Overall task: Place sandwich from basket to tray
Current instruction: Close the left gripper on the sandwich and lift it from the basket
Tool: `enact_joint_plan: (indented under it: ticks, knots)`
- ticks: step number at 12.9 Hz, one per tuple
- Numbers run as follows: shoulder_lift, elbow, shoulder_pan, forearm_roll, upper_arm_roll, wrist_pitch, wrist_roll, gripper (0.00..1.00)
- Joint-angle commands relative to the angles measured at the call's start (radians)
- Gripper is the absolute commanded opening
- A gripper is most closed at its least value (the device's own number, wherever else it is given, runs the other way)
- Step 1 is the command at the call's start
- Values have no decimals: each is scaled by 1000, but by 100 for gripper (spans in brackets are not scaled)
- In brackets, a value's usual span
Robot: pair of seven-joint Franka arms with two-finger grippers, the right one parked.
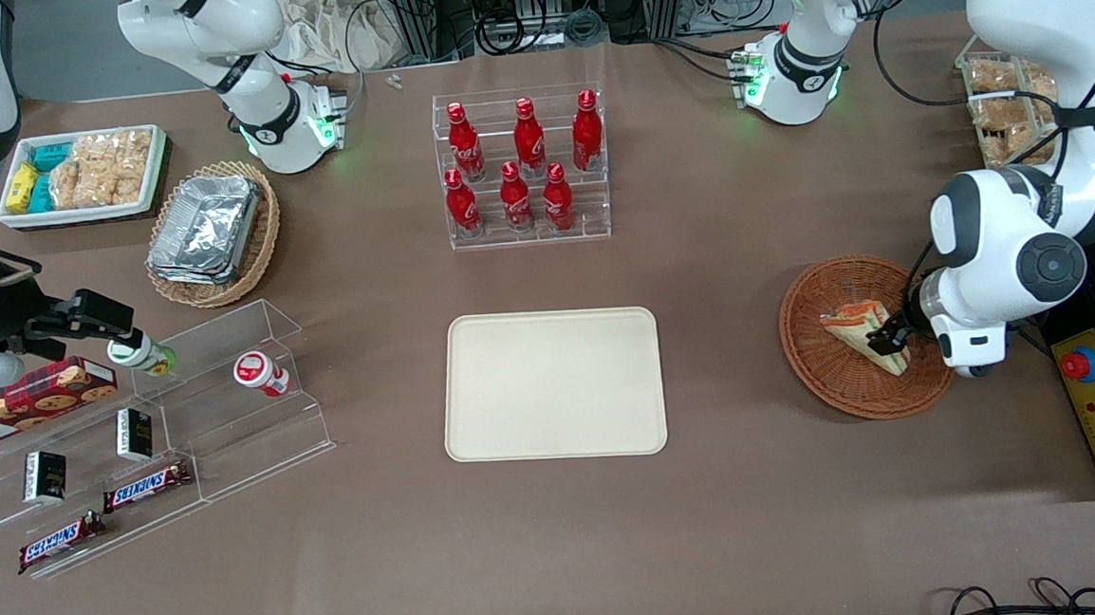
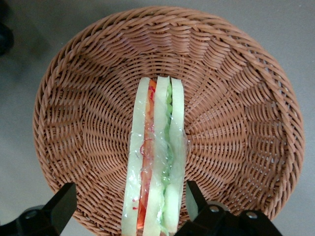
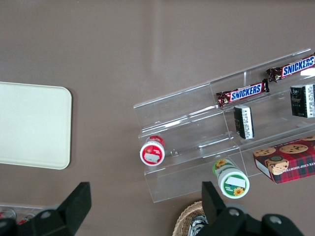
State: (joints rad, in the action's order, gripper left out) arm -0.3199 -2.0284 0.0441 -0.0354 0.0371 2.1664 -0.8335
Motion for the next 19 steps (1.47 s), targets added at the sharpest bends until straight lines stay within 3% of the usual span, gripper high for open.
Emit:
enact_joint_plan:
  ticks: [1, 11, 12, 13, 14, 15, 19]
  knots:
    - [-7, -9, 2, 26, 4, 21, -32, 98]
    - [-8, -110, 2, 49, 4, 167, -32, 97]
    - [-7, -108, 2, 49, 4, 165, -32, 77]
    - [-4, -107, 0, 48, 4, 164, -27, 40]
    - [-1, -102, 0, 48, 4, 159, -21, 18]
    - [1, -98, 0, 45, 4, 156, -16, 7]
    - [5, -35, 0, 40, 4, 66, 11, 4]
